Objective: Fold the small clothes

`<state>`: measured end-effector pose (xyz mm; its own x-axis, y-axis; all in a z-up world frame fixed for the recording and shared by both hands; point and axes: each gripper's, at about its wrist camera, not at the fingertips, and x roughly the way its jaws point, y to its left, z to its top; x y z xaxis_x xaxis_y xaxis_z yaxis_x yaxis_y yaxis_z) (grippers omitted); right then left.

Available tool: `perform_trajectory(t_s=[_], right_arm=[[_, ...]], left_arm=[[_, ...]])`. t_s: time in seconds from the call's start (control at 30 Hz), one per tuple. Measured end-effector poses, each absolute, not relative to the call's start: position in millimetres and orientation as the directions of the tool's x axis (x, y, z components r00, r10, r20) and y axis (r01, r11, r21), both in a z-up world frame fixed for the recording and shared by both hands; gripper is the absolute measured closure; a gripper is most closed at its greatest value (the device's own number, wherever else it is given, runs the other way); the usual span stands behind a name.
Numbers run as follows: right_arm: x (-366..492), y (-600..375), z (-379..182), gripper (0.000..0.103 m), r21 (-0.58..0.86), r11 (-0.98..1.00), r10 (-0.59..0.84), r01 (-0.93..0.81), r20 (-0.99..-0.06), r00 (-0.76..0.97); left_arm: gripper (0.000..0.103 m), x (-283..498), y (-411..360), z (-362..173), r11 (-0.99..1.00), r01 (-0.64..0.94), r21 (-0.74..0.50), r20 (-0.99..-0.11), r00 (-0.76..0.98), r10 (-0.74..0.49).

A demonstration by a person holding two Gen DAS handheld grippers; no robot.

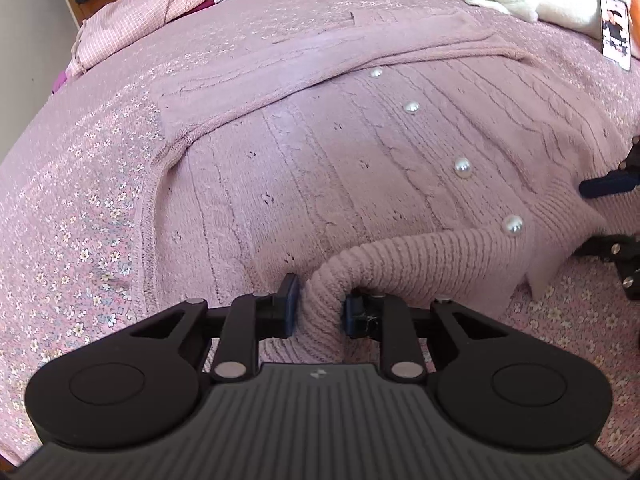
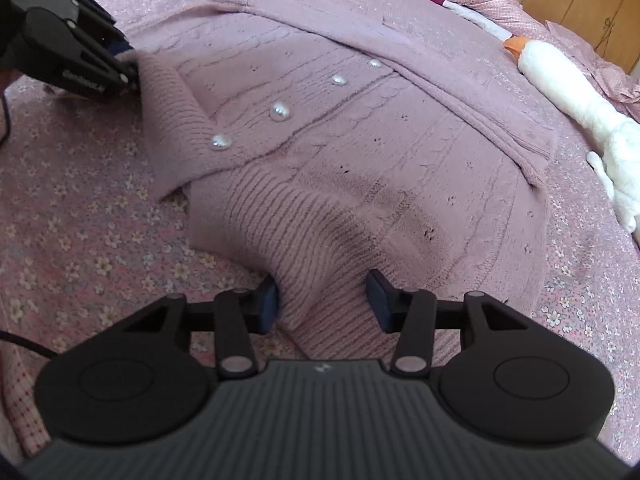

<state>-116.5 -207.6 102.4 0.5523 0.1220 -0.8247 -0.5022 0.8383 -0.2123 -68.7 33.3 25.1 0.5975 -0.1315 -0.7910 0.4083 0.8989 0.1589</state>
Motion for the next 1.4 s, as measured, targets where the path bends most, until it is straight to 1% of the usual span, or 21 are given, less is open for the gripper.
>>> perform_trajectory(t_s=[0.03,0.07,0.1,0.13,0.17,0.23,0.33,0.6,1.0,1.1,1.23,1.4], right_arm=[[-116,-208,103,0.056,-0.214,0.840,0.120,-0.498,-0.823,0.555],[-115,-208,103,0.059,-0.215,0.844,0.117,-0.491,-0.820,0.560],[-114,-209,105,0.064,-0.213,0.847,0.119,-0.486,-0.817,0.565],[-113,-209,106,0.081,-0.222,0.851,0.109,-0.477,-0.812,0.573],[-112,-210,108,0.086,-0.235,0.853,0.097,-0.466,-0.807,0.583],[-110,-212,113,0.089,-0.220,0.860,0.108,-0.460,-0.803,0.587],[-107,-212,124,0.091,-0.246,0.864,0.101,-0.440,-0.772,0.628],[-86,-220,164,0.091,-0.293,0.889,0.086,-0.353,-0.649,0.756],[-16,-223,202,0.092,-0.379,0.886,0.054,-0.268,-0.489,0.871],[11,-225,207,0.092,-0.390,0.887,0.046,-0.249,-0.462,0.886],[44,-224,205,0.092,-0.415,0.882,0.018,-0.223,-0.442,0.897],[90,-223,188,0.092,-0.439,0.875,-0.017,-0.207,-0.453,0.891]], left_arm=[[0.079,-68,34,26,0.900,0.408,0.152,-0.789,0.598,-0.138],[0.081,-68,34,28,0.902,0.406,0.146,-0.787,0.600,-0.143],[0.085,-68,35,29,0.904,0.404,0.139,-0.787,0.600,-0.147],[0.087,-68,35,32,0.908,0.400,0.127,-0.785,0.599,-0.154],[0.088,-67,36,34,0.912,0.394,0.115,-0.783,0.601,-0.162],[0.089,-65,37,40,0.918,0.384,0.104,-0.775,0.609,-0.167],[0.090,-61,37,52,0.924,0.371,0.091,-0.755,0.631,-0.179],[0.091,-38,30,95,0.938,0.335,0.092,-0.672,0.716,-0.190],[0.091,32,11,137,0.950,0.285,0.126,-0.566,0.807,-0.167],[0.091,61,6,143,0.954,0.268,0.135,-0.544,0.825,-0.155],[0.091,107,-2,144,0.960,0.246,0.136,-0.535,0.833,-0.138],[0.091,166,-13,129,0.960,0.238,0.148,-0.551,0.826,-0.120]])
